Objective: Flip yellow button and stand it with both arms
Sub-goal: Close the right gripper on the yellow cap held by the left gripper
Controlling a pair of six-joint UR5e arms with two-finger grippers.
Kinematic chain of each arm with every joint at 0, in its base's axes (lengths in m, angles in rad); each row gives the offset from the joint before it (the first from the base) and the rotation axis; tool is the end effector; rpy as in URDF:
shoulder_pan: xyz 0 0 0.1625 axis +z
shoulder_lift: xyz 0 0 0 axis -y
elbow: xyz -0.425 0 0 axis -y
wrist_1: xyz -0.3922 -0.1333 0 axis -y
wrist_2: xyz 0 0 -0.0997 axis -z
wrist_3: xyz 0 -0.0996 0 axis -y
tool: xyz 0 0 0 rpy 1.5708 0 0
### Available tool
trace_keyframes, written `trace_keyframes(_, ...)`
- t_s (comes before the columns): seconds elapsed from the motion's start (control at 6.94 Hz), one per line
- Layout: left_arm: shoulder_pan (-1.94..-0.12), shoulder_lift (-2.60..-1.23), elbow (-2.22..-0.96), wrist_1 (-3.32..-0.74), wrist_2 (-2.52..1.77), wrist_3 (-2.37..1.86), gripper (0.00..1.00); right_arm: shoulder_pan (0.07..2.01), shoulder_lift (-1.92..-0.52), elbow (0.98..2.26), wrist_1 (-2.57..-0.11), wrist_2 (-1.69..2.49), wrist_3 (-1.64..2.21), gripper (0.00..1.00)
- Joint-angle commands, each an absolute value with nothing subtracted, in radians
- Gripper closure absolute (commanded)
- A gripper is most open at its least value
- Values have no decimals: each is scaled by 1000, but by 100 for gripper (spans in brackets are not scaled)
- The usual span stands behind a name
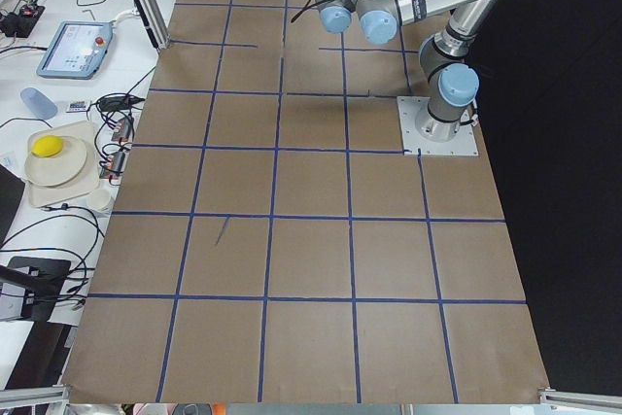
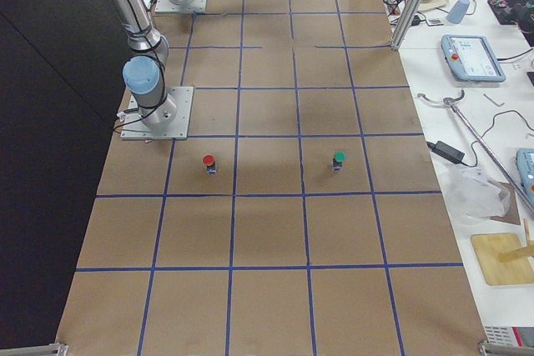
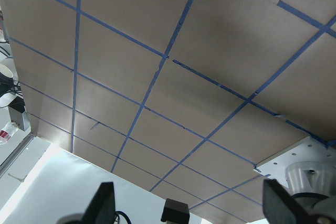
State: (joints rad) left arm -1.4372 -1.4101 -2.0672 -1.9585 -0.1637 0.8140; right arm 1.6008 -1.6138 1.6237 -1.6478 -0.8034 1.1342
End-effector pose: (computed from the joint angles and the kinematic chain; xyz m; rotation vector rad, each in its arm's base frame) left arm -0.1779 -0.4152 0.3990 0.1152 -1.4492 0.2671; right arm 0.2167 -0.4719 0.5184 1.2436 2.0814 0.4701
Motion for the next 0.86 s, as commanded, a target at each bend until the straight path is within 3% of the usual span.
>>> trace_keyframes(0.0,-1439,-1413,-2068,-1957,-166,815,84,1608,-1632,1620,-1655,-772,1187,0)
trace_keyframes(0.43,-1439,-1408,-2066,-1957,-166,815,84,1609,-1661,1629,-1643,-747,1212,2)
trace_keyframes(0.72,-1439,-1407,-2066,-1957,-166,816,84,1612,-1661,1632,-1638,-716,1212,9)
